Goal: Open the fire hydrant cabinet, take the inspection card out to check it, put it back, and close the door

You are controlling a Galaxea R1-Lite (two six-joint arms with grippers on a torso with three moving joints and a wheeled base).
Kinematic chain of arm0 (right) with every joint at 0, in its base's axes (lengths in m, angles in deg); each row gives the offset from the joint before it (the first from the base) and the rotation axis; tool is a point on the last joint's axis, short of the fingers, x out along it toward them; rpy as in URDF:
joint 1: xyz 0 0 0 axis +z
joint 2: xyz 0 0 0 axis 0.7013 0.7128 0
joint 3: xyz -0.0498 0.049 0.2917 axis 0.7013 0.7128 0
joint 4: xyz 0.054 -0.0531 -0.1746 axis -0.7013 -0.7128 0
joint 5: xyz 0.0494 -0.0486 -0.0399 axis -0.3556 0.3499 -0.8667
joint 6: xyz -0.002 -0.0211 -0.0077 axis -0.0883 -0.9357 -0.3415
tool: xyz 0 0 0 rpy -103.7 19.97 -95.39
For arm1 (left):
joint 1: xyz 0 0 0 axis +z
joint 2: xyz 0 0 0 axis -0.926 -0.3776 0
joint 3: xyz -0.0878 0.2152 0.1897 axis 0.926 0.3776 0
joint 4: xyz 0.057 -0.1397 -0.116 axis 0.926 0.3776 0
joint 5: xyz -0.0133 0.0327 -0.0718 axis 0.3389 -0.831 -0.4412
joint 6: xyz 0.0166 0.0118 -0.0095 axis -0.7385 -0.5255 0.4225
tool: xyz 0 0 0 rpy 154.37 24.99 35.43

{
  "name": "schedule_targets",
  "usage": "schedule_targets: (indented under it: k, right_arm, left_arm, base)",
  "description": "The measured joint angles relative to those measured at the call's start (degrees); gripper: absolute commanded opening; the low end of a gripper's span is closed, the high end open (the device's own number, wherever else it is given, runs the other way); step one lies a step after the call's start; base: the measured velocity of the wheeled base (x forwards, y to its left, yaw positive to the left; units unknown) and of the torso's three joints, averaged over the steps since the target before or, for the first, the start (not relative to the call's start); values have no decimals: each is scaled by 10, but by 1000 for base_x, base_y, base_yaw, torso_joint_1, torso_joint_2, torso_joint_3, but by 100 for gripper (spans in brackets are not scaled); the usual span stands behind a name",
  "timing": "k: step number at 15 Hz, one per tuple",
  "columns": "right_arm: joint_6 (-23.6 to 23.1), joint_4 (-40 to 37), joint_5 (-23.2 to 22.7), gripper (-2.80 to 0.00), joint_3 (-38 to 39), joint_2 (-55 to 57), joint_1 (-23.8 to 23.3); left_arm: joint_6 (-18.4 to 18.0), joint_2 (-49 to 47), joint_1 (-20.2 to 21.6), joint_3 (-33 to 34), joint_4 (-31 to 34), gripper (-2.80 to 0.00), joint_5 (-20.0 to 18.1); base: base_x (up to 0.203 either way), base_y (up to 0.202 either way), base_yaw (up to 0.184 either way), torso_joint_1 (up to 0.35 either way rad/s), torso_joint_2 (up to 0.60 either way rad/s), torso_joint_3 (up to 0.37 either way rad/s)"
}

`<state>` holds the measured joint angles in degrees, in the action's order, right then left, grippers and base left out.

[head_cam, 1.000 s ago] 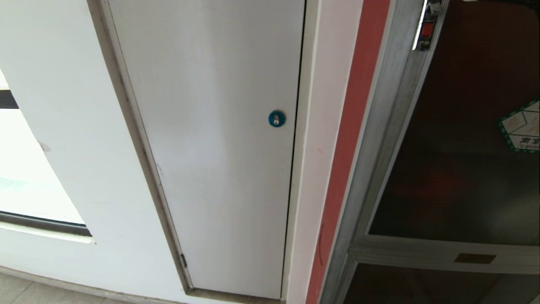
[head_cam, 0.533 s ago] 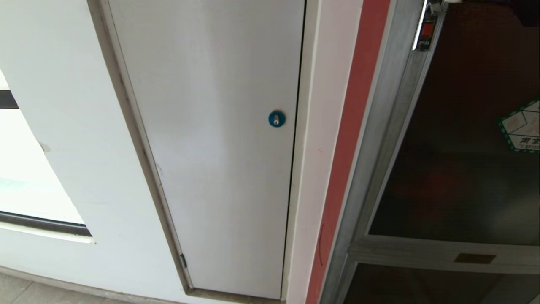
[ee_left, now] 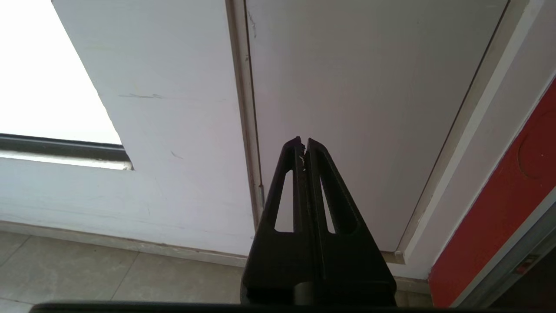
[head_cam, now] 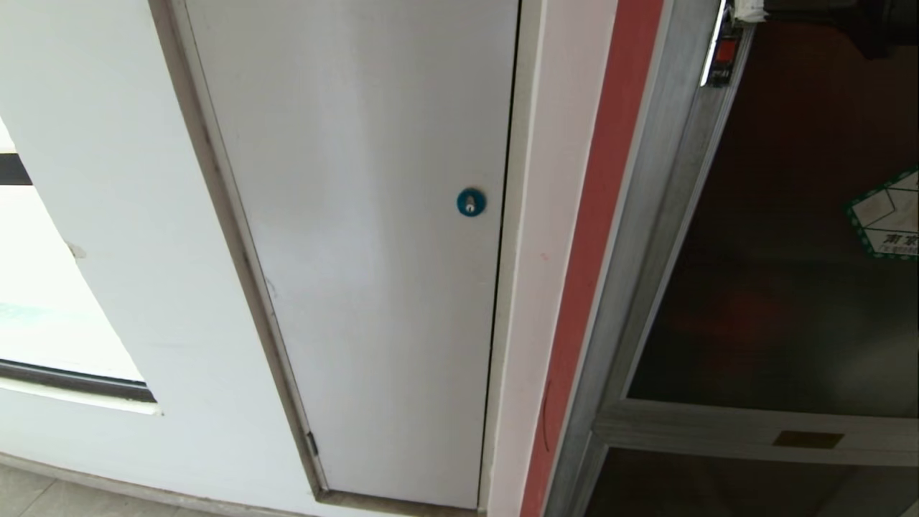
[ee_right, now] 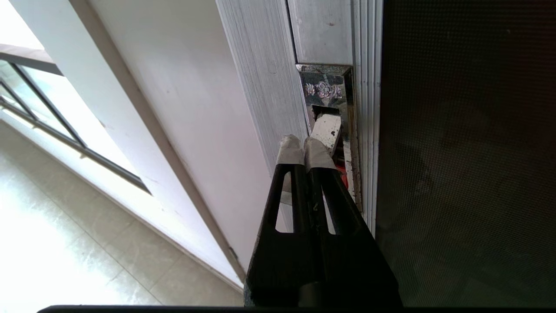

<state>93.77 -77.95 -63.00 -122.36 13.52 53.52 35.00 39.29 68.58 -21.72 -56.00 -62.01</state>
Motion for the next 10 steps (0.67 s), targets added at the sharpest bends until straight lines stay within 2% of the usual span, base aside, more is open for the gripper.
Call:
schedule_targets:
  k: [10]
  right_arm:
    - [0, 0, 0, -280, 1, 16, -17]
  left_arm:
    - [0, 0, 0, 0, 0, -280, 0]
  base:
    - [0, 0, 0, 0, 0, 0]
